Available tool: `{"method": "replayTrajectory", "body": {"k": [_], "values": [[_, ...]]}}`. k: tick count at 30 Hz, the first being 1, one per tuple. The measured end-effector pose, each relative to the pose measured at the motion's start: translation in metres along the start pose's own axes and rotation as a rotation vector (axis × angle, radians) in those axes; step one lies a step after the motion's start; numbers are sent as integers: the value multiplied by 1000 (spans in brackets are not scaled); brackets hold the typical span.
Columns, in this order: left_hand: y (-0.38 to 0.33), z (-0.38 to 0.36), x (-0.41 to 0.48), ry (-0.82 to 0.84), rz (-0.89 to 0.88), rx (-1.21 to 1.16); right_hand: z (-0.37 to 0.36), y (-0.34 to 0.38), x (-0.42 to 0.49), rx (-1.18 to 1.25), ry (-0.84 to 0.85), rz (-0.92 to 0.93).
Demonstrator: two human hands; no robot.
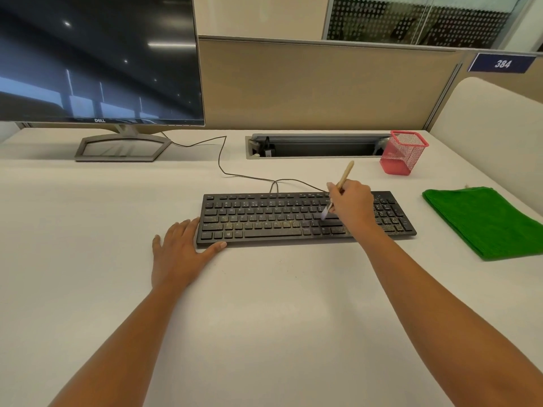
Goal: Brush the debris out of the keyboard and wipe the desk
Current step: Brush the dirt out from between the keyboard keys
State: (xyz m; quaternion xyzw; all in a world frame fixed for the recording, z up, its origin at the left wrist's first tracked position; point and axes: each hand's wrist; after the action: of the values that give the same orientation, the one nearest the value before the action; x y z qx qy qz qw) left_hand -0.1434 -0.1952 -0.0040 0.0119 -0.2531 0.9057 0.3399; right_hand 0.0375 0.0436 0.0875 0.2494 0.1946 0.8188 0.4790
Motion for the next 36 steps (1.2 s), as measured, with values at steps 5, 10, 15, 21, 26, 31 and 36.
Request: {"method": "replayTrajectory", "body": {"k": [5,10,15,21,26,31,36], "values": [[-2,1,-1,1,2,-6,-14,8,-8,89,133,43],[-2,2,-1,21,10,0,-25,13,-4,225,214,9],[1,1,0,17,10,6,-12,10,6,238,76,-24],[0,0,0,32,14,7,-16,9,0,144,224,61],[0,1,-1,23,8,-4,-13,13,1,66,278,66],[0,1,-1,23,5,-1,-10,13,6,199,158,9],[1,0,0,19,3,5,-16,13,-2,108,295,43]]}}
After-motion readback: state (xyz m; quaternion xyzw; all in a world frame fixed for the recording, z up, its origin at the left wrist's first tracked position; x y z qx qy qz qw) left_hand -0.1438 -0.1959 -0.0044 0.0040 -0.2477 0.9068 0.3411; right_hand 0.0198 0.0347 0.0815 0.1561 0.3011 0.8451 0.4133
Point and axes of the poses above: each hand's wrist, its own x-axis towards the middle knuckle, its own z-axis out of the back of the hand, y = z × x, and after that the axes turned 6 degrees about -x, right-handed
